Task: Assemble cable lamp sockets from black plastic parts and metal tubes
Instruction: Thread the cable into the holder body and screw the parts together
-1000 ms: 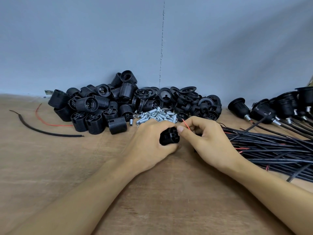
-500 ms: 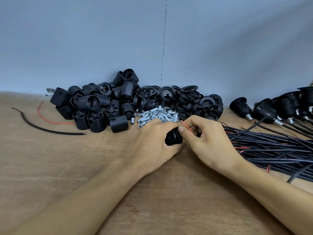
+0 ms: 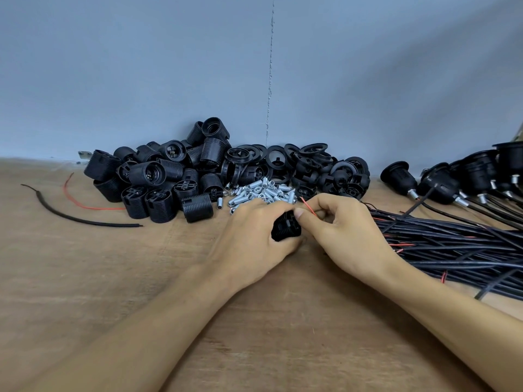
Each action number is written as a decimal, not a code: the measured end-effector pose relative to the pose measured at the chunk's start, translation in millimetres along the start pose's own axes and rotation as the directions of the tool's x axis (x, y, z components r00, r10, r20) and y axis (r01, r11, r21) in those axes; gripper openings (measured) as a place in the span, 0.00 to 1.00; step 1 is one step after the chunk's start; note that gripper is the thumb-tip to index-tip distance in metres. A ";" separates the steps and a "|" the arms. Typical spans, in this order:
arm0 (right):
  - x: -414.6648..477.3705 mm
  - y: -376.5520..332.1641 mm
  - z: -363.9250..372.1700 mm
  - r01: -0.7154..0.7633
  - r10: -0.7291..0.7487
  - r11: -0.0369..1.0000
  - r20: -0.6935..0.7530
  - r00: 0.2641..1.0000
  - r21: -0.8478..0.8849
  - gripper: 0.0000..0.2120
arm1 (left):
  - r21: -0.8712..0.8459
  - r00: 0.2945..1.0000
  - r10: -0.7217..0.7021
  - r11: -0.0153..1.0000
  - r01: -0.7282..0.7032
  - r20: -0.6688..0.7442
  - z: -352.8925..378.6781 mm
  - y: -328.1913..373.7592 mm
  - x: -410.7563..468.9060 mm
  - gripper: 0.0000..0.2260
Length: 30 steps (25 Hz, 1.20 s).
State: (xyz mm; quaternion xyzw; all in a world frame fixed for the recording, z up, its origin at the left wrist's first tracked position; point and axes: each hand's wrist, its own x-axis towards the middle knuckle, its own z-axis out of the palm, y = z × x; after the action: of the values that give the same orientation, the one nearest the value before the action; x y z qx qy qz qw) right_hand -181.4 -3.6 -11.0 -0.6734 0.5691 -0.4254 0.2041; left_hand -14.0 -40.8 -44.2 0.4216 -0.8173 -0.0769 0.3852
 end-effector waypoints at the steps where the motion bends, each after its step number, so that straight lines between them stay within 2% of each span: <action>1: 0.1 0.6 -0.9 0.006 -0.006 1.000 -0.005 1.000 0.018 0.08 | -0.003 1.000 -0.006 1.000 0.006 0.014 0.5 -2.2 0.8 0.12; 5: -0.2 2.8 -2.3 0.060 -0.059 0.998 -0.014 0.998 0.032 0.05 | -0.017 0.999 -0.030 0.999 0.030 0.024 2.7 -5.5 2.5 0.15; 9: -0.5 7.6 0.5 0.105 -0.105 0.994 -0.061 0.993 0.002 0.04 | -0.017 0.999 -0.028 0.999 0.029 0.024 2.3 -7.0 2.8 0.14; 16: -0.8 6.2 -2.7 0.307 -0.320 0.925 -0.022 0.947 -0.225 0.02 | -0.050 0.999 0.007 0.999 -0.004 0.054 -0.1 -4.1 2.4 0.10; 24: -0.2 1.8 0.3 0.062 -0.062 0.997 -0.006 0.998 -0.049 0.06 | -0.018 0.997 -0.016 1.000 0.017 0.071 -1.2 -0.6 0.2 0.14; 30: -3.3 2.1 3.3 0.080 -0.080 0.996 -0.012 0.997 -0.032 0.06 | -0.023 0.998 -0.016 1.000 0.017 0.056 -1.3 0.8 0.0 0.15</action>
State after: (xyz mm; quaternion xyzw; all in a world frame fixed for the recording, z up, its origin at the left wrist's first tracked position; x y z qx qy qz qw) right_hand -180.0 -1.8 -15.5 -0.6959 0.5497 -0.4288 0.1725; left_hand -13.6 -40.0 -42.9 0.4215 -0.8233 -0.1011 0.3665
